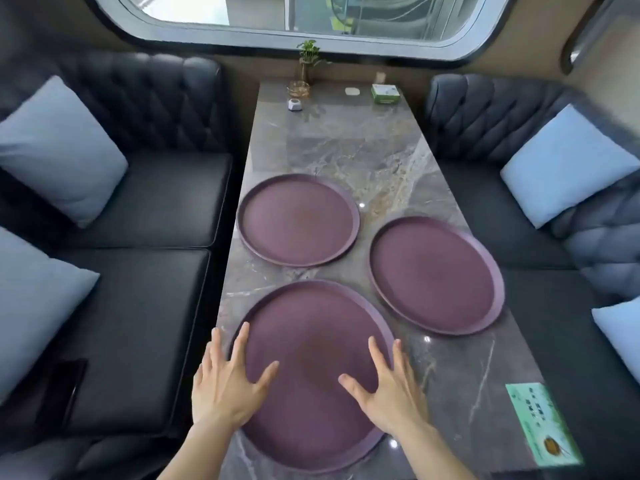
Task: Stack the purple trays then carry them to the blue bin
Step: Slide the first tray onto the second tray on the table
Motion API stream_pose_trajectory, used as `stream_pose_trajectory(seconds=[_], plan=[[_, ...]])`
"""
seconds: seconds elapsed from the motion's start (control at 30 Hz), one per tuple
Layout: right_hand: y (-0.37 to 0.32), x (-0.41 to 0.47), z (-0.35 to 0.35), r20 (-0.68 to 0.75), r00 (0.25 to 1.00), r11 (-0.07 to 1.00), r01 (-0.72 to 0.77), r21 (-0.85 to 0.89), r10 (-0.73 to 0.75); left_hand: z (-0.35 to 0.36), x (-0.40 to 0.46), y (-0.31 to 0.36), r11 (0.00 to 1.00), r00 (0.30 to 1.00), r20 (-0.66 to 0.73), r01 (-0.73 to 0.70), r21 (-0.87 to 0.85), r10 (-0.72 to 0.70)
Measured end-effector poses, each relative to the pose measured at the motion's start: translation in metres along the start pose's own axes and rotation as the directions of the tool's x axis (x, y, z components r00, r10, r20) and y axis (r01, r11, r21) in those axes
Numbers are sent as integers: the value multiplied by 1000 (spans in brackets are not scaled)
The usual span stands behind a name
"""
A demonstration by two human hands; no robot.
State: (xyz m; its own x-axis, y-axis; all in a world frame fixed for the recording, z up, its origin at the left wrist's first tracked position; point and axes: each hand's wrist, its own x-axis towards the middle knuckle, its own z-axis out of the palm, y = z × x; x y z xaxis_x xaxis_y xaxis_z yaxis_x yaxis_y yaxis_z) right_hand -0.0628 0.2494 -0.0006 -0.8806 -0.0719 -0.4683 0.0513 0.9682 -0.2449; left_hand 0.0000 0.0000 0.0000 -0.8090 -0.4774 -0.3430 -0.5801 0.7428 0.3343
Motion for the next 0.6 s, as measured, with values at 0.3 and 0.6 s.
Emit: stream_pose_trajectory(seconds=[0.3, 0.6], plan=[[11, 22, 17, -31, 974, 877, -189, 441, 225, 17, 14, -14, 919, 975, 62, 221, -327, -213], [27, 33, -10, -144, 852, 738, -337, 584, 503, -2, 22, 9, 843, 906, -196, 247, -478, -376]])
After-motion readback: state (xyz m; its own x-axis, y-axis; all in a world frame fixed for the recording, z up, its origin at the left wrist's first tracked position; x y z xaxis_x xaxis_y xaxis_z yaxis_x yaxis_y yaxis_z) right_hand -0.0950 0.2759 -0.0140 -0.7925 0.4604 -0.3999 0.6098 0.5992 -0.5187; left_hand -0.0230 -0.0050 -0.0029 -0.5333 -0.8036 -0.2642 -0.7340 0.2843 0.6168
